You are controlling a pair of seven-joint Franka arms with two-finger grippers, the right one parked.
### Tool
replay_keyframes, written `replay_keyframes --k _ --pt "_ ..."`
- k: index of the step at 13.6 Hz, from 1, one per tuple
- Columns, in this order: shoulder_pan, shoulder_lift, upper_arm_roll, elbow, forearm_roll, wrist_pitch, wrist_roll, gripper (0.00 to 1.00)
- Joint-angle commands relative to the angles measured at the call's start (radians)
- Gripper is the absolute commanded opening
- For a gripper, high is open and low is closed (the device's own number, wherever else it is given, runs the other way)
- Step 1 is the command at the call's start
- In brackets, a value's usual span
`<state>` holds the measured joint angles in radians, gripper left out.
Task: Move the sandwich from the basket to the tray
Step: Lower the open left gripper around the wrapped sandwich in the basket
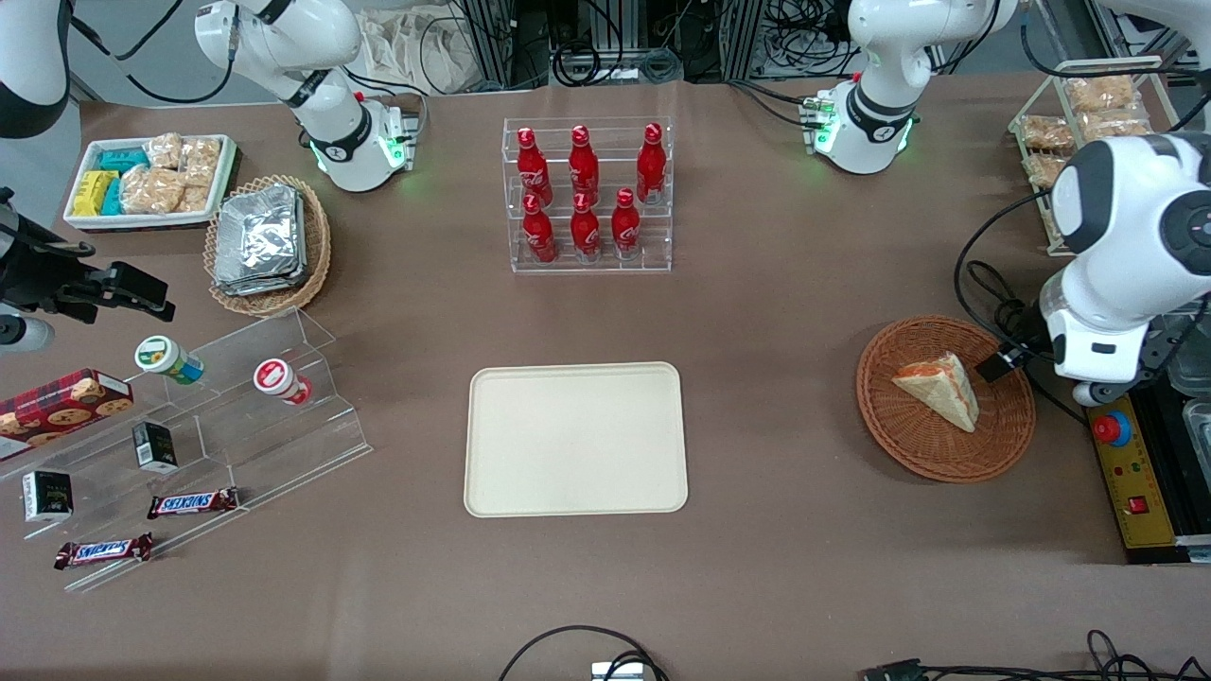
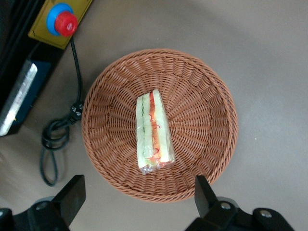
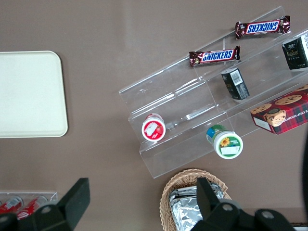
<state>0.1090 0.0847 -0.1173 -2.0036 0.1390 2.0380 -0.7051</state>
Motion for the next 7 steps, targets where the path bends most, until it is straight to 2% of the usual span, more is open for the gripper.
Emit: replay_keyframes --k 1,7 --pt "0.003 -0.036 -0.004 -0.101 0.011 0.108 -0.091 1.0" --pt "0.006 0.006 -0.002 -0.21 0.011 0.307 -0.166 1.0"
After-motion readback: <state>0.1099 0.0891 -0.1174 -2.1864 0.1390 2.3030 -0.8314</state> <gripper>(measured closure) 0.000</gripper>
